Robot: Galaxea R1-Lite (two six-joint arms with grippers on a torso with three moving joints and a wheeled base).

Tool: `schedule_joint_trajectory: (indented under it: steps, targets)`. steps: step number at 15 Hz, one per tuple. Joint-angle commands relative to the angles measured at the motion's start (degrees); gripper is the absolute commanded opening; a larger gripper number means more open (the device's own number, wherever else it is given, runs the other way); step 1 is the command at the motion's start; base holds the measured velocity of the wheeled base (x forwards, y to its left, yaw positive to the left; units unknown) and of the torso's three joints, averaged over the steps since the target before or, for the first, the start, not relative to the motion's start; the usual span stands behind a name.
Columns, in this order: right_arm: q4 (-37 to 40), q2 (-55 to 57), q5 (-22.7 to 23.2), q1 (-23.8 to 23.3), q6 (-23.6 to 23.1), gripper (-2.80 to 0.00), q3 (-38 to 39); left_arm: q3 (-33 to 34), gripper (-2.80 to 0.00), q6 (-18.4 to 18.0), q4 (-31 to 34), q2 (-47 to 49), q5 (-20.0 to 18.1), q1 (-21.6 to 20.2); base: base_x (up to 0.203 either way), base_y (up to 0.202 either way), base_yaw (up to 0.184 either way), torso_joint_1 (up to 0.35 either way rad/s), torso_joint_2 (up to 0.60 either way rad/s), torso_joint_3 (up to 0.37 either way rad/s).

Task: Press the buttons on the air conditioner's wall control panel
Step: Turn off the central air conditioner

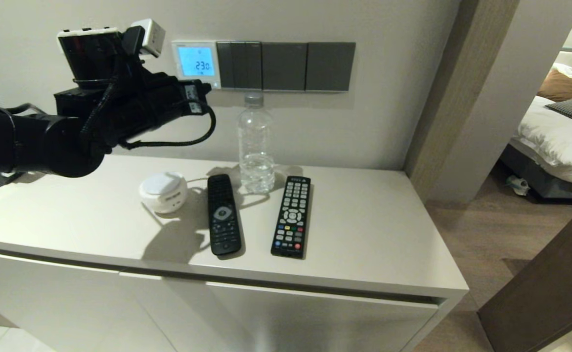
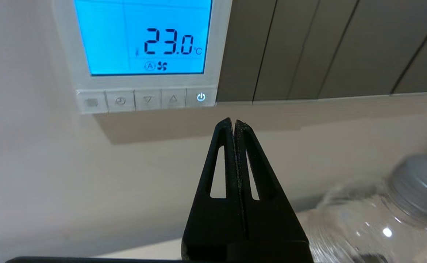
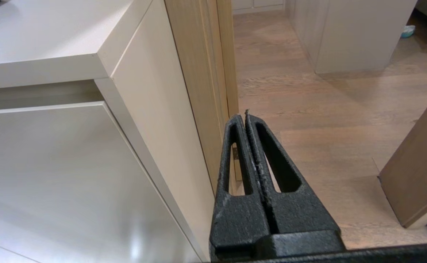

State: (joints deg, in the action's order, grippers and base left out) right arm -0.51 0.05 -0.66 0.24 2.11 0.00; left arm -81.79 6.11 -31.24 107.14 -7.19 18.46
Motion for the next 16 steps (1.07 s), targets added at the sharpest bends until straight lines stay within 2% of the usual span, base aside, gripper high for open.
schedule_joint_trajectory:
  steps: [1,16]
  targets:
    - [-0.02,0.04,0.04,0.02,0.0,-2.8,0.09,-2.23,-2.8,0.04,-0.15,2.21,-0.01,0.0,0.0,0.0,0.0,0.0,0.0,0.0]
    - [-0.02,0.04,0.04,0.02,0.0,-2.8,0.09,-7.42,-2.8,0.04,-1.37,7.41,0.34,0.09,0.0,0.0,0.0,0.0,0.0,0.0]
